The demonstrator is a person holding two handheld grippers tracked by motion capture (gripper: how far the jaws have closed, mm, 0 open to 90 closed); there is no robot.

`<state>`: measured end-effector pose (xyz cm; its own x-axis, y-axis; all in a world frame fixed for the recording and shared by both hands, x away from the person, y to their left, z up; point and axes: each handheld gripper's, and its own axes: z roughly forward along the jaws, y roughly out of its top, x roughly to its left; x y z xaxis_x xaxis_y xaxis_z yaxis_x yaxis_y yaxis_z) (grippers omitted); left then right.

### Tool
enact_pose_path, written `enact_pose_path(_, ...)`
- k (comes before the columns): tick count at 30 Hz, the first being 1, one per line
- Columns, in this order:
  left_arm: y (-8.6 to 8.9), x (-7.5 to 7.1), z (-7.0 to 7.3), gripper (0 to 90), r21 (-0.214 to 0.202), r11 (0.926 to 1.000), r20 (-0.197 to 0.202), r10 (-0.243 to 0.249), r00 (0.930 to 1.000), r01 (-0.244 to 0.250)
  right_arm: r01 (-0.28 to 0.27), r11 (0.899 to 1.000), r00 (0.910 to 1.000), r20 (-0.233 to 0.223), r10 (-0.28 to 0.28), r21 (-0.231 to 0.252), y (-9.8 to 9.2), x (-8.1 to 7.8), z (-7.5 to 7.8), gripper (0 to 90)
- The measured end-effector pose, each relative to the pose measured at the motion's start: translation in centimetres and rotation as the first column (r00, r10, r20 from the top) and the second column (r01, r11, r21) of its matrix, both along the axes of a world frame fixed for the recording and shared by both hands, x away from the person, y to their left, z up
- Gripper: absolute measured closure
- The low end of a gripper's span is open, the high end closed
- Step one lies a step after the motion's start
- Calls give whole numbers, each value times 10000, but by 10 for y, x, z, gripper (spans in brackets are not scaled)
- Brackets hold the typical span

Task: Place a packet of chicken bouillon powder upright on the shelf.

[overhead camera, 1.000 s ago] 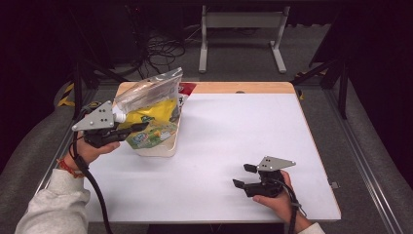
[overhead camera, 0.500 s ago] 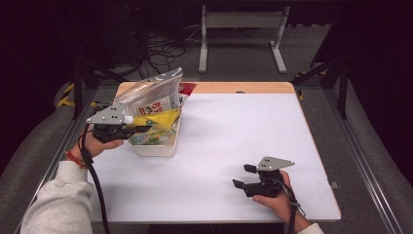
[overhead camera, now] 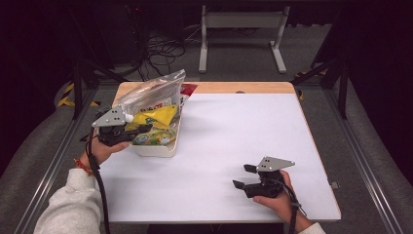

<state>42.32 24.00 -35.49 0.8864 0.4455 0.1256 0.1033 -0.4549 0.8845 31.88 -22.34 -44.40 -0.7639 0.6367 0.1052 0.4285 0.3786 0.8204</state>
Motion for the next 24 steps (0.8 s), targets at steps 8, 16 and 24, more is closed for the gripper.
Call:
enact_pose_path(8,0,1,-15,754,-1224,9918,-200,342,9992,-364,-312,9995,9995,-48,313,20,1,0,1,289)
enact_pose_path(16,-8,-4,-22,888,-912,9938,-140,631,9979,-641,-553,9984,9982,-222,554,78,0,-1,0,280)
enact_pose_path(24,-2,-3,-30,899,-905,9916,-291,896,9956,-919,-637,9974,9979,117,642,-336,3,-3,2,271)
